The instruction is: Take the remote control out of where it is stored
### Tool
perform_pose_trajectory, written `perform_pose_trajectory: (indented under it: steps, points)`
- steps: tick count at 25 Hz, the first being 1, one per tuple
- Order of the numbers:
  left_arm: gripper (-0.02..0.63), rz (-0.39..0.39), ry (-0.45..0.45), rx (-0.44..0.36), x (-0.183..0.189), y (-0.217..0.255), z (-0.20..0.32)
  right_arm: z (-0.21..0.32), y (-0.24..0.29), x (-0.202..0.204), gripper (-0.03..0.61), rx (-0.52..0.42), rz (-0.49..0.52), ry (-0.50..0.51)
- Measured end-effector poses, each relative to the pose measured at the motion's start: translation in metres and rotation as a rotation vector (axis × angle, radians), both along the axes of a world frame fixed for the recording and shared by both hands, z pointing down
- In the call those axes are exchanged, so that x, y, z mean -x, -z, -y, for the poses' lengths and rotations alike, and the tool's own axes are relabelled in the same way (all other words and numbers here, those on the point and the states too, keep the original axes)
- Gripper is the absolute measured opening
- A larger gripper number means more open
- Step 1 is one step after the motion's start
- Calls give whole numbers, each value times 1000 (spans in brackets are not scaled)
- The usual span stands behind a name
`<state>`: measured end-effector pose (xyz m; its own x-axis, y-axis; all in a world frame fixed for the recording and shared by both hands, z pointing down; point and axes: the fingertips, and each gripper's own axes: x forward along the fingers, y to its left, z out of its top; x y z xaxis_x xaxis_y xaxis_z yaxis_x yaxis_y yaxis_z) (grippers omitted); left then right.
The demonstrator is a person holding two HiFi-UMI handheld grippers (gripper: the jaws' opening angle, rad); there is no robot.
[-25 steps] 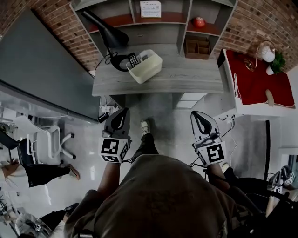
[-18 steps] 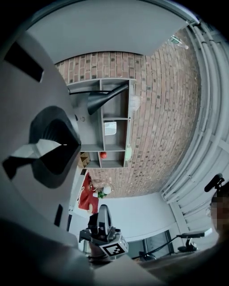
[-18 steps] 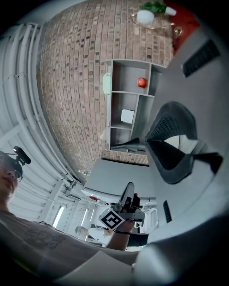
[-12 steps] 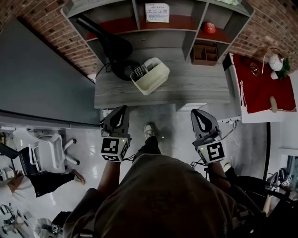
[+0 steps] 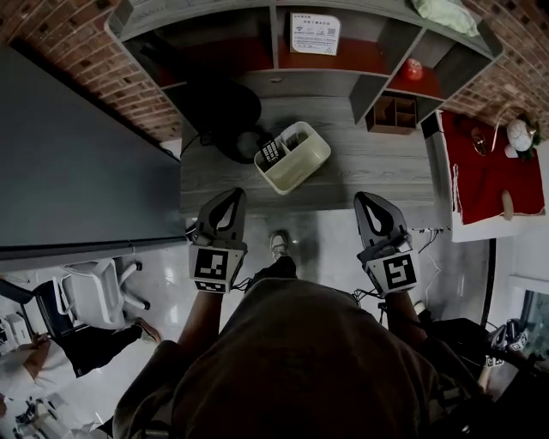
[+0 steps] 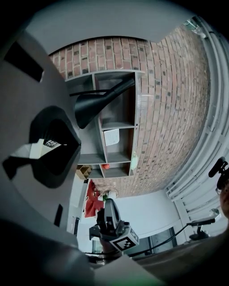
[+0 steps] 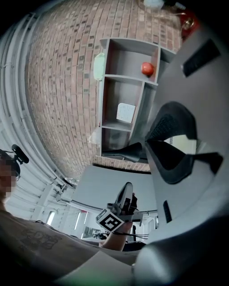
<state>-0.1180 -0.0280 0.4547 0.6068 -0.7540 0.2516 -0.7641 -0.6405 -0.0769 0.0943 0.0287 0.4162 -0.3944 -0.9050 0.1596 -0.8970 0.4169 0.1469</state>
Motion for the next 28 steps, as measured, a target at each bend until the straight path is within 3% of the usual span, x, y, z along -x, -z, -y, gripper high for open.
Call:
perform_pose_trajectory:
  steps: [7,15,28]
  points:
    - [11,-22,-55,18,5,-7,46,53,-2,19,12,4,-41,-6]
    - [11,-38,-88,15,3,-7,69,78,-5,32,12,2,-64,-4]
    - [11,-50,-25,-5,16,0,88,103,2,52,12,-12,-70,81]
